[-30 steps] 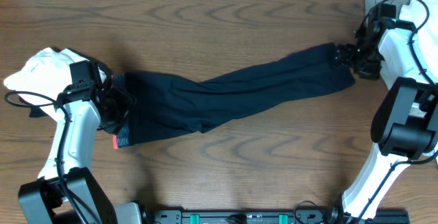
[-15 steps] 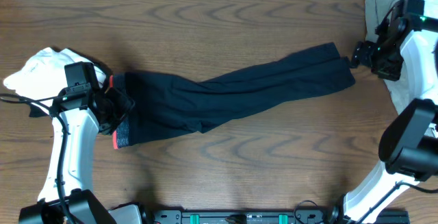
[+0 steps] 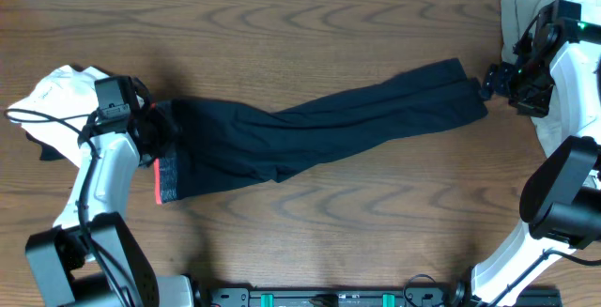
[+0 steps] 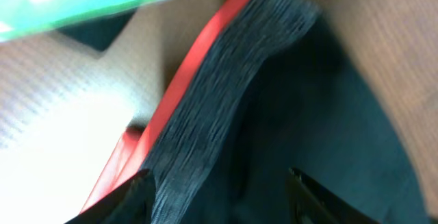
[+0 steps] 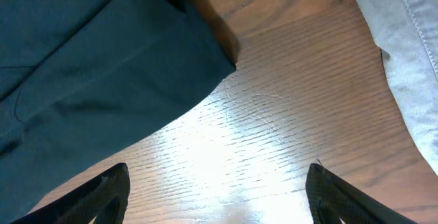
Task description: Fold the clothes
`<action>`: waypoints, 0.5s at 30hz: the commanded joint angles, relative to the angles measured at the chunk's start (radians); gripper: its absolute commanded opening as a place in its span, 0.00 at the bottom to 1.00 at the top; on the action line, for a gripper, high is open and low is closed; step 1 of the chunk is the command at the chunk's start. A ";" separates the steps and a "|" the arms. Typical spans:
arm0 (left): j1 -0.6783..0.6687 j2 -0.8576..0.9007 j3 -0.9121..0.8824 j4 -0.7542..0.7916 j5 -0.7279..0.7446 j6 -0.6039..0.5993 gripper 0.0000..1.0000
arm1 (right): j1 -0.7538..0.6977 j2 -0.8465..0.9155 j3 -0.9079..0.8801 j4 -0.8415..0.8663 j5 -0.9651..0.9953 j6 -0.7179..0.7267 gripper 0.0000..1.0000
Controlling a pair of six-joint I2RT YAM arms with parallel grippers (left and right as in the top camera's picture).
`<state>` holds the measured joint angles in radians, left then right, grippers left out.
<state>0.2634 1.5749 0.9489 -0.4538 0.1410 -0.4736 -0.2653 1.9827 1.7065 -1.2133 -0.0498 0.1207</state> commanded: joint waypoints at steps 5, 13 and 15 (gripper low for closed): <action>0.000 0.078 -0.002 0.098 -0.023 0.055 0.61 | 0.005 -0.003 0.010 -0.014 -0.007 -0.010 0.81; 0.000 0.185 -0.002 0.157 -0.031 0.055 0.61 | 0.005 -0.003 0.010 -0.014 -0.007 -0.010 0.81; 0.000 0.190 -0.002 0.165 -0.044 0.055 0.61 | 0.005 -0.003 0.010 -0.014 -0.007 -0.010 0.81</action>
<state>0.2634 1.7576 0.9489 -0.2958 0.1238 -0.4366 -0.2653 1.9827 1.7065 -1.2263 -0.0525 0.1207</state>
